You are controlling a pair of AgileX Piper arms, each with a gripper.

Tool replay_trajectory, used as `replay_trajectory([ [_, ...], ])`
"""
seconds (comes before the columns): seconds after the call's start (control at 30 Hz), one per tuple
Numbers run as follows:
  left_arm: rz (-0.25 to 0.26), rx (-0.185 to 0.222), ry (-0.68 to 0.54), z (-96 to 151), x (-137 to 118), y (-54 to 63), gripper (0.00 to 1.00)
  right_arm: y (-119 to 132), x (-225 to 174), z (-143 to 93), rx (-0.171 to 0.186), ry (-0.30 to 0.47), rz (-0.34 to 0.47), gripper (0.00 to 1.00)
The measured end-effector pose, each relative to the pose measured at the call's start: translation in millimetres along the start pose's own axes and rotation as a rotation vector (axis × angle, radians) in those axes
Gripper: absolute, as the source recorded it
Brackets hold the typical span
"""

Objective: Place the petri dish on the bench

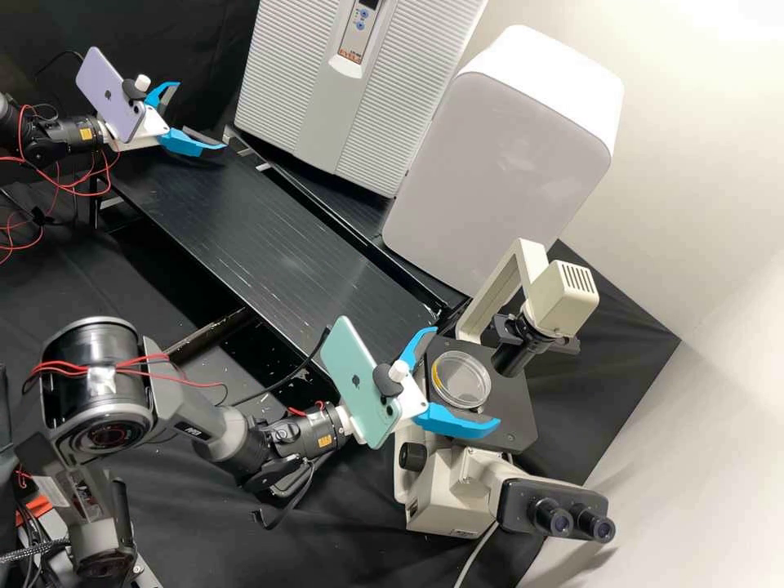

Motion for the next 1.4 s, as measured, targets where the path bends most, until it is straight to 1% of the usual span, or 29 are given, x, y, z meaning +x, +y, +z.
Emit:
replay_trajectory([
  [0.1, 0.0, 0.0, 0.0, 0, 0, 0.0, 1.0, -4, 5, -5, 0.008, 0.017, -0.01, 1.0],
  [0.2, 0.002, 0.0, 0.0, 0, 0, 0.2, 1.0, -17, 9, -7, 0.015, 0.015, -0.049, 1.0],
  [0.3, 0.002, 0.0, 0.0, 0, 0, 0.2, 1.0, -32, 13, -7, -0.003, 0.003, -0.099, 1.0],
  [0.4, 0.002, 0.0, 0.0, 0, 0, 0.2, 1.0, -45, 16, -8, -0.012, -0.002, -0.139, 1.0],
  [0.47, 0.002, 0.0, 0.0, 0, 0, 0.2, 1.0, -53, 17, -7, -0.024, -0.003, -0.169, 1.0],
  [0.53, 0.002, 0.0, 0.0, 0, 0, 0.2, 1.0, -59, 18, -5, -0.025, -0.014, -0.188, 1.0],
  [0.77, 0.002, 0.0, 0.0, 0, 0, 0.2, 1.0, -60, 18, 0, -0.017, -0.053, -0.184, 1.0],
  [1.1, 0.002, 0.0, 0.0, 0, 0, 0.2, 1.0, -52, 19, 10, -0.016, -0.09, -0.152, 1.0],
  [1.3, 0.002, 0.0, 0.0, 0, 0, 0.2, 1.0, -54, 20, 12, -0.016, -0.095, -0.157, 1.0],
  [1.4, 0.002, 0.0, 0.0, 0, 0, 0.2, 1.0, -61, 25, 13, -0.015, -0.095, -0.178, 1.0],
])
